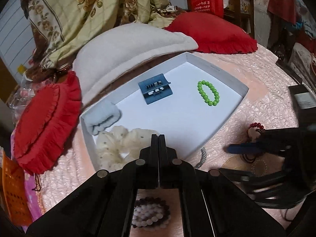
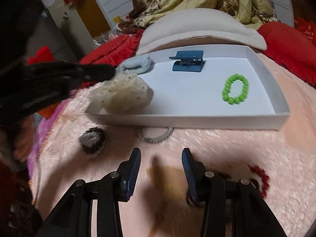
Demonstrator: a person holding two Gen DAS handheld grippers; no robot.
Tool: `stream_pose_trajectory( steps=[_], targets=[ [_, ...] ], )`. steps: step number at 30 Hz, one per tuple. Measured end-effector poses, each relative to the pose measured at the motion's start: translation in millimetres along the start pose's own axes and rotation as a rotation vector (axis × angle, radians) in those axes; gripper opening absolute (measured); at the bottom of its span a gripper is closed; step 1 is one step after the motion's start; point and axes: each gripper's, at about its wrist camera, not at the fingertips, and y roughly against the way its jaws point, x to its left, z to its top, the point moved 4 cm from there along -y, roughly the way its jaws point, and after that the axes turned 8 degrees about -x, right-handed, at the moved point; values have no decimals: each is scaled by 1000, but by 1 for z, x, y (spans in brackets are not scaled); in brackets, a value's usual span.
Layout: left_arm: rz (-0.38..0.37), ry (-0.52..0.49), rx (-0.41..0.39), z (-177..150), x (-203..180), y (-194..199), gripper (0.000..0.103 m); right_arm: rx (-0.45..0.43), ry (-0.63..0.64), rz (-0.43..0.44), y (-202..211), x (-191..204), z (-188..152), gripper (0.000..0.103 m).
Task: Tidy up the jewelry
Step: 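Grasp the brown-and-white bead bracelet with the left tool while the right tool grasps the grey braided bangle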
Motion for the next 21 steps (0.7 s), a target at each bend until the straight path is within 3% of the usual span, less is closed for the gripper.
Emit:
stream_pose_trajectory(
  steps=[5,9,11,16,21],
  targets=[
    [26,89,-13,-10,20,13,0,14,-49,-157,-32,-2,15,37],
    [58,130,-17,-27,31,22,0,77,87,-339,-45,15,16,32],
    [62,162,-22,-37,36,28,0,111,143,-382,-44,22,12,29],
    [48,285,-37,-68,53,48,0,158,222,-404,-23,26,-9,26],
    [21,372,7,-97,63,45,0,229,160,-293,7,23,-42,25]
  ],
)
